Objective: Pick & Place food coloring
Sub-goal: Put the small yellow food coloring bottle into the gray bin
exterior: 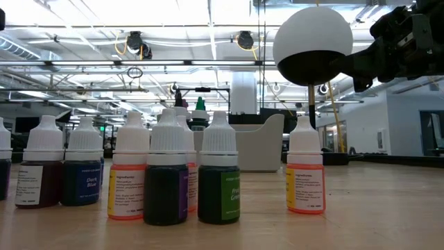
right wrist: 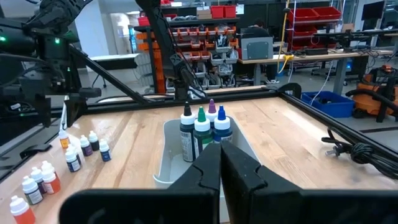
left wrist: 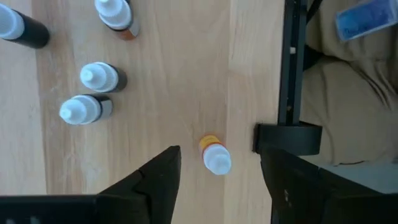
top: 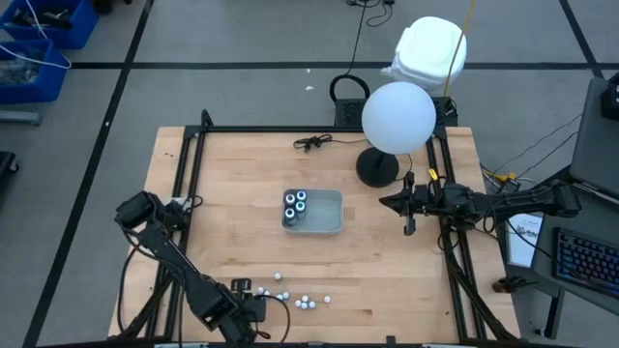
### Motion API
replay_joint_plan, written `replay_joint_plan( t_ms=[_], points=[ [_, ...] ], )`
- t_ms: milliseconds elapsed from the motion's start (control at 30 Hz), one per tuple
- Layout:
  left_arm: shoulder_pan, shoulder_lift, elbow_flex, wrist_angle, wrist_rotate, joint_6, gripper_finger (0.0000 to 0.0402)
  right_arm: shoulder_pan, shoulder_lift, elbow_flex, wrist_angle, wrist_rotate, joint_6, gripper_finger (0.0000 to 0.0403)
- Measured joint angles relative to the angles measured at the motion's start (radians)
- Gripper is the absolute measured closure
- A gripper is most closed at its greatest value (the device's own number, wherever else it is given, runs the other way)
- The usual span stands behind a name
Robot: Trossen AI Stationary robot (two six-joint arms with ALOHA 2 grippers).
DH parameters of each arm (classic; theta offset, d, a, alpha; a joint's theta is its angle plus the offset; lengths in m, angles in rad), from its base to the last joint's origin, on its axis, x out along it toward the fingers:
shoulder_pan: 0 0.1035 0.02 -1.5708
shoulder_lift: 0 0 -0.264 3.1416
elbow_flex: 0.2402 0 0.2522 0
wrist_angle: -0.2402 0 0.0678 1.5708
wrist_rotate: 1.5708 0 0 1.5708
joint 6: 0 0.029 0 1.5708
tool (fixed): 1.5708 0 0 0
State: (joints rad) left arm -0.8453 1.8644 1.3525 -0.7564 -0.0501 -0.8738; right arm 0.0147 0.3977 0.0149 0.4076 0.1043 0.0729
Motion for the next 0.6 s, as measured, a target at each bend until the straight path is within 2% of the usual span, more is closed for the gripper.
replay_joint_plan(
  t_ms=[367,600],
  points=[
    [-0.015,0.066,-0.001,0.0,0.028,0.007,0.0176,0.0,0.0,0.0,0.001,0.002,-0.002,0.0403],
    [-0.015,0.073,-0.001,0.002,0.007,0.007,0.0176,0.0,0.0,0.0,0.004,0.002,-0.002,0.0403]
  ],
)
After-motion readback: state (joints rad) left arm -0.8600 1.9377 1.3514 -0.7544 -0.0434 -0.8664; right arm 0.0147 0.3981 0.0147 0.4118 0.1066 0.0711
